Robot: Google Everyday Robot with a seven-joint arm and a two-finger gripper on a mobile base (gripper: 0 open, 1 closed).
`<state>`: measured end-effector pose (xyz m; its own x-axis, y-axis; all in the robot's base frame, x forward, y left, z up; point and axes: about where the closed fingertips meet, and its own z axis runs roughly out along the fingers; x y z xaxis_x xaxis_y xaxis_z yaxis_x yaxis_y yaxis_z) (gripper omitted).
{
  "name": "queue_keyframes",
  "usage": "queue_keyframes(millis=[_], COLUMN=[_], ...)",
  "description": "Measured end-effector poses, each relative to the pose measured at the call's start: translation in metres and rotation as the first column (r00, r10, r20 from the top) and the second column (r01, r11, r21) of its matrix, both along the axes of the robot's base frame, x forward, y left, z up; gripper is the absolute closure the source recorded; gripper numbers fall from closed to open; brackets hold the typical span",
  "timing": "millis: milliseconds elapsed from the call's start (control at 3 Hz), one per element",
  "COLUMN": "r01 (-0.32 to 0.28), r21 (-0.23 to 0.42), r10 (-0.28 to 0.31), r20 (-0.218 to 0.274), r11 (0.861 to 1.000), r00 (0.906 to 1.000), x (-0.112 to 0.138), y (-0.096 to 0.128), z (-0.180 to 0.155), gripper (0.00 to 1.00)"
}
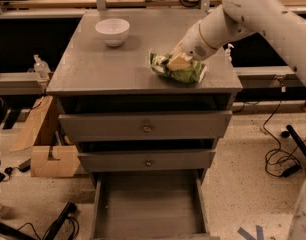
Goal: Place green jalapeno chip bag into bottom drawer
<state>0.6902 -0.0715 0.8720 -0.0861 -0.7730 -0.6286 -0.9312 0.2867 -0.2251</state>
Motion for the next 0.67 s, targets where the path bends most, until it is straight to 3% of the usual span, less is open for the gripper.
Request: queue_keyframes(millis=[333,667], r01=[0.016,0.089], r21=[-0.01,-0.026], r10=[-0.016,-0.086], r20=[0.029,0.105], r11=[1.0,0.996], r00=[0.9994,0.9908], x=[-0.002,-0.055], y=[-0.007,-0.029], z=[0.02,0.071], gripper=[1.0,1.0])
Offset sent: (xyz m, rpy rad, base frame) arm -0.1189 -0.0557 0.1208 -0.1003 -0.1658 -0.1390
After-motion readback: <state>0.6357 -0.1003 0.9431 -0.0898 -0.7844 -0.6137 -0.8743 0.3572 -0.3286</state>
